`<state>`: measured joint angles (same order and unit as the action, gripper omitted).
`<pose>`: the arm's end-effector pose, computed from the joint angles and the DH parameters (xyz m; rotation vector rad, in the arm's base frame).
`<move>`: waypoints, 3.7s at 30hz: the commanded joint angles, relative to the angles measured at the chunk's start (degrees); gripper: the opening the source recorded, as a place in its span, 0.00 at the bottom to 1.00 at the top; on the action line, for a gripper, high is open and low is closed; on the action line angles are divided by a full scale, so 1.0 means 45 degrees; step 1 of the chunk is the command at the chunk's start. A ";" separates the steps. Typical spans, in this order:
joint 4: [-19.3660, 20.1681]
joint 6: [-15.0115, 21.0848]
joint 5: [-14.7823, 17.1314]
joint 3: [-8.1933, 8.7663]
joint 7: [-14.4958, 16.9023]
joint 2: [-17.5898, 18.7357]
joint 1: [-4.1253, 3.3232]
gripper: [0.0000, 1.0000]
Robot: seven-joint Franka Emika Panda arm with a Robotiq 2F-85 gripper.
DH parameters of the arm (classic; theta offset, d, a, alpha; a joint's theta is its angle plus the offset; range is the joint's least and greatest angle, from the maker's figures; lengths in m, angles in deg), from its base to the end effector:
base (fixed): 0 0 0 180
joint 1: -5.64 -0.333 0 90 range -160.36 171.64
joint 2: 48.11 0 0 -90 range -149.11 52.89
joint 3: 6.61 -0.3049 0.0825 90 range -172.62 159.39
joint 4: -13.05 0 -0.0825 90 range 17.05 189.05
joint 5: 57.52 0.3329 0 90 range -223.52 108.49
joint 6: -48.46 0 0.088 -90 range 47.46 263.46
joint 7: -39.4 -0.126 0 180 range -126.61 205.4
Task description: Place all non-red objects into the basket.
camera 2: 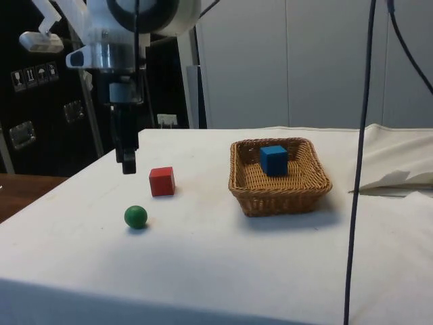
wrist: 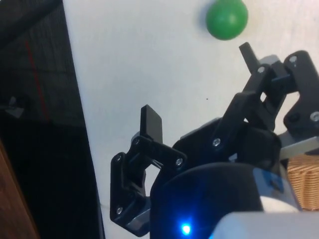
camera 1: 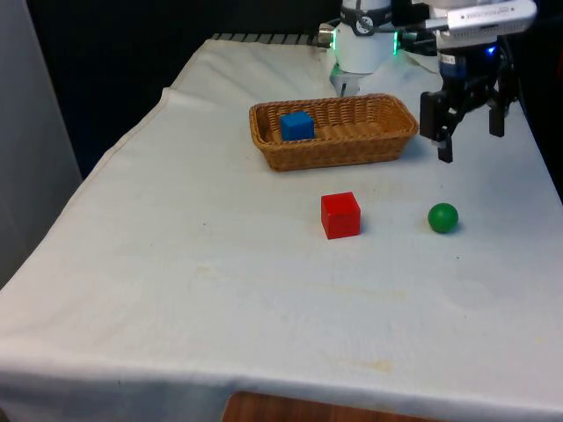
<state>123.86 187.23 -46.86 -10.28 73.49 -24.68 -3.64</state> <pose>0.5756 0.1335 0.2889 -2.8297 -1.0000 -0.1580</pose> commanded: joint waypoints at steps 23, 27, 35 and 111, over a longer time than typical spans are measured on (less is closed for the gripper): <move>-0.0547 0.0598 -0.1490 0.0089 -0.1502 0.0968 -0.0242 1.00; -0.0662 0.0688 -0.1693 0.0000 -0.1732 0.1184 -0.0178 1.00; -0.0993 0.0738 -0.1948 0.0038 -0.2024 0.1706 -0.0242 1.00; -0.1413 0.1553 -0.1986 0.0267 -0.2012 0.3374 0.0166 1.00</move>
<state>117.33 193.88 -56.03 -8.96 64.32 -9.38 -3.07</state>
